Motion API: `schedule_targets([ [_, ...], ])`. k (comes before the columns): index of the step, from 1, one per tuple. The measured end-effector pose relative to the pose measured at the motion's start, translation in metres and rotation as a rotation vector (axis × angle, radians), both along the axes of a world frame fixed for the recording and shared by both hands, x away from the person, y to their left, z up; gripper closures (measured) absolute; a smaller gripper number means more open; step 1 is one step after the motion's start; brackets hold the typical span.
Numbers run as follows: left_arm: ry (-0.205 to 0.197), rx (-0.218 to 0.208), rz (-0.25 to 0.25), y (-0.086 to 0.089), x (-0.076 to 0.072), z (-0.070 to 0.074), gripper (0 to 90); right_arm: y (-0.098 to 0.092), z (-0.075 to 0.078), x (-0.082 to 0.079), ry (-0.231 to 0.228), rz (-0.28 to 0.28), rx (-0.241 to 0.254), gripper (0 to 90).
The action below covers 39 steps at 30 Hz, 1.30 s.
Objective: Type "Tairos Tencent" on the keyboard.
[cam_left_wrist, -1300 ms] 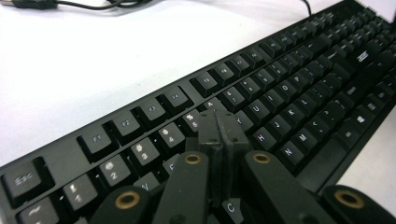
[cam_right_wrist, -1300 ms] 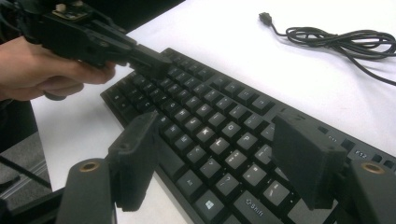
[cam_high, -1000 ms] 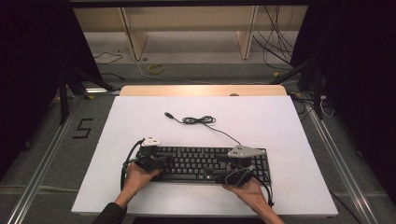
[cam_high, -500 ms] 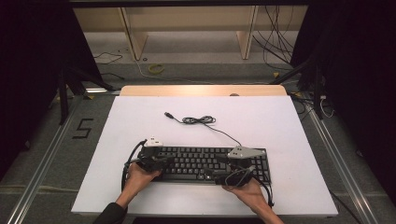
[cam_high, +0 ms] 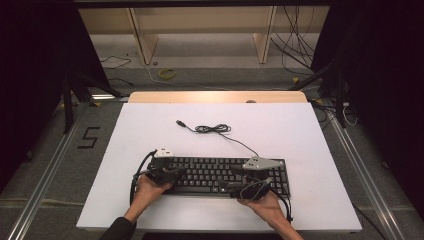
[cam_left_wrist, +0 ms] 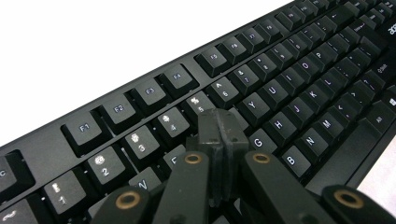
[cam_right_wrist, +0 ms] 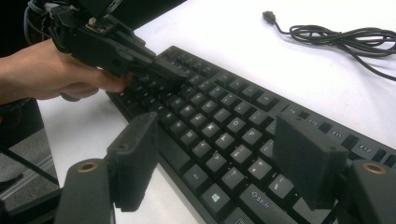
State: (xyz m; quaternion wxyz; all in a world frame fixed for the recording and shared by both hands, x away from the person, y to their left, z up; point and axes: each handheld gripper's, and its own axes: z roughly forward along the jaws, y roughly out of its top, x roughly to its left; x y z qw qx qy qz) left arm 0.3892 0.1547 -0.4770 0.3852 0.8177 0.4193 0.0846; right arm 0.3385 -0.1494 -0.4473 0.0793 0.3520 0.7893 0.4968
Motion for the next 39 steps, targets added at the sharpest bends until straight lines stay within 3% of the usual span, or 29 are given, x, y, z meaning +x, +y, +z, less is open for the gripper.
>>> schedule_targets([
  [5, -0.01, -0.017, 0.013, 0.004, -0.001, 0.004, 86.2, 0.001, 0.0, 0.001, 0.002, -0.001, 0.002, 32.5],
  [11, -0.029, -0.087, -0.006, 0.01, -0.006, 0.011, 79.3, 0.005, 0.0, 0.004, 0.006, -0.007, -0.006, 33.2],
  [20, -0.047, -0.18, -0.031, 0.018, -0.017, 0.017, 55.0, 0.01, 0.0, 0.015, 0.021, -0.034, -0.024, 40.2],
  [28, -0.074, -0.222, -0.021, 0.024, -0.03, 0.02, 36.4, 0.017, -0.003, 0.028, 0.037, -0.055, -0.051, 52.6],
  [39, -0.087, -0.25, 0.003, 0.03, -0.042, 0.02, 27.2, 0.029, -0.01, 0.04, 0.054, -0.045, -0.095, 77.6],
])
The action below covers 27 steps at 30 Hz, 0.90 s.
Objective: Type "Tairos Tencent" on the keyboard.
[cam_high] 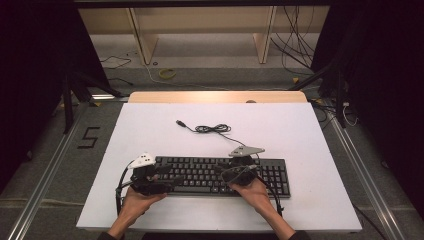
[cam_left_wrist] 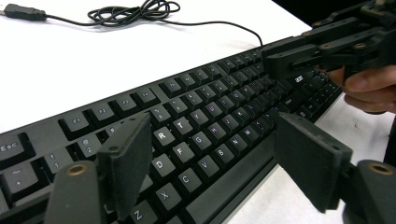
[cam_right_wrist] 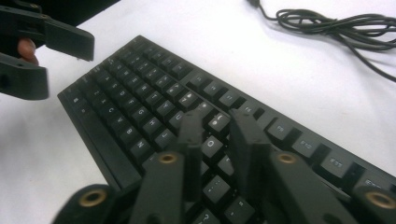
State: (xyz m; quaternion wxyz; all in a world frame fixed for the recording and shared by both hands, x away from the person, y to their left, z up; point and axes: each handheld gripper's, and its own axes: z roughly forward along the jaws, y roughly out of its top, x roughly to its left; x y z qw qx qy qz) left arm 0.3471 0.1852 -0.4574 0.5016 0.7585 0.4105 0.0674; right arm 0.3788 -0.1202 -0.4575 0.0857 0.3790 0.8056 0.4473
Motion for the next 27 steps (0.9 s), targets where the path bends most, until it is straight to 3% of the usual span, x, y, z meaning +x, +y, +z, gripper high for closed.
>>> schedule_targets([
  [10, 0.007, -0.012, 0.02, 0.008, -0.005, -0.002, 24.8, 0.015, -0.008, 0.007, 0.022, 0.019, -0.052, 89.7],
  [27, 0.021, 0.006, 0.052, 0.014, -0.007, -0.006, 25.6, 0.028, -0.019, 0.014, 0.046, 0.02, -0.105, 90.0],
])
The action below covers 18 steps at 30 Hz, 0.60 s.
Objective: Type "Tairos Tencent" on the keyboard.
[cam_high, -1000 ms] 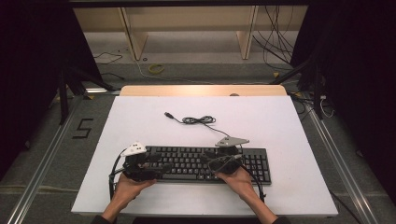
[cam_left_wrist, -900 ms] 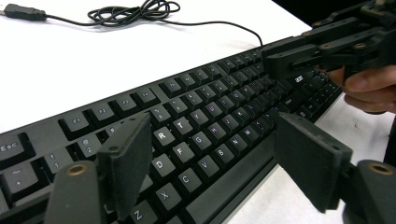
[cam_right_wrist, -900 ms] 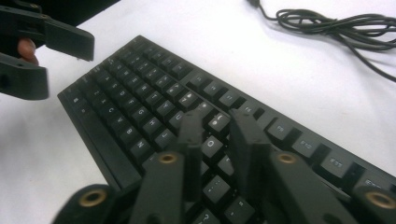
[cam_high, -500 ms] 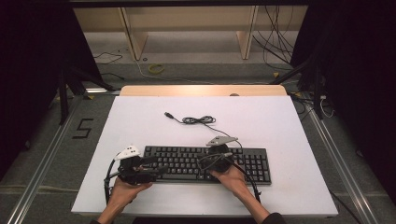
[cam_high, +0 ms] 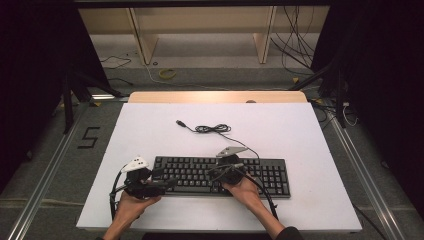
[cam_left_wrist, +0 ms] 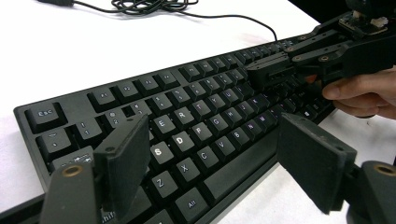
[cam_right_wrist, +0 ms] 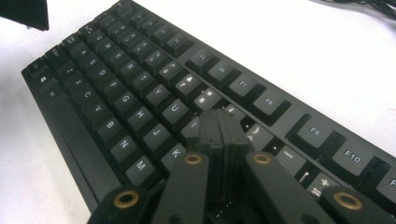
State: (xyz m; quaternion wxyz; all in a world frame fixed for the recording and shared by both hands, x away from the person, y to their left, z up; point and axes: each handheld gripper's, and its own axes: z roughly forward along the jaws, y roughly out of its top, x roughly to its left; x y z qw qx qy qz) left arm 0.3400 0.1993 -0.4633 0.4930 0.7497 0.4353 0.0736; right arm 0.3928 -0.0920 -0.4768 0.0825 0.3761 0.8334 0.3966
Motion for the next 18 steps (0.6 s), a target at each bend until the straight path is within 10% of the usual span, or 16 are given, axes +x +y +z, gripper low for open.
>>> schedule_targets([
  [18, -0.004, 0.0, 0.017, 0.0025, 0.0021, -0.0007, 28.0, -0.0021, 0.0016, -0.0017, 0.005, -0.027, 0.004, 90.0],
])
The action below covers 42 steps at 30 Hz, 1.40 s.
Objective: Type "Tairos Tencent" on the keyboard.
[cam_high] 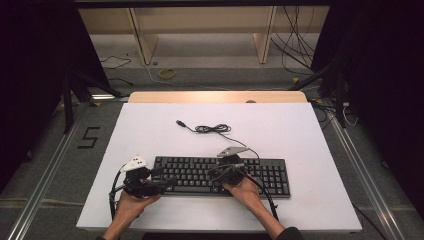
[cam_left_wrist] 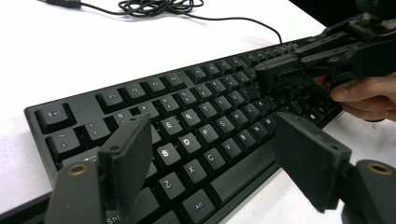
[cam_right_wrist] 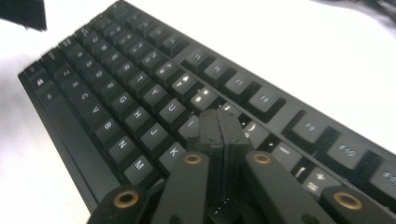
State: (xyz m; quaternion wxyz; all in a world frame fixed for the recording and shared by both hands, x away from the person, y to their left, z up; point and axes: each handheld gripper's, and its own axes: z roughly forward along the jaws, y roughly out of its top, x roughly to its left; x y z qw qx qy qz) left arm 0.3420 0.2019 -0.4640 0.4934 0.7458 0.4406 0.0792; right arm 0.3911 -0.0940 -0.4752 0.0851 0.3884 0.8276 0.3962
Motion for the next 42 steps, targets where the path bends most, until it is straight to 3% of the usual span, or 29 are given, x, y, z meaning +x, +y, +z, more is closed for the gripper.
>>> schedule_targets([
  [10, 0.003, 0.003, 0.022, 0.001, 0.003, 0.0, 32.5, -0.013, 0.014, -0.007, -0.026, 0.018, 0.096, 66.7],
  [17, 0.008, 0.016, 0.027, 0.0, 0.006, -0.002, 37.1, -0.018, 0.02, -0.013, -0.039, 0.036, 0.122, 52.3],
  [25, 0.01, 0.046, 0.012, -0.003, 0.009, -0.004, 48.7, -0.021, 0.025, -0.021, -0.07, 0.058, 0.149, 40.3],
  [42, 0.017, 0.12, -0.011, -0.009, 0.012, -0.006, 75.0, -0.039, 0.029, -0.035, -0.092, 0.059, 0.176, 35.3],
])
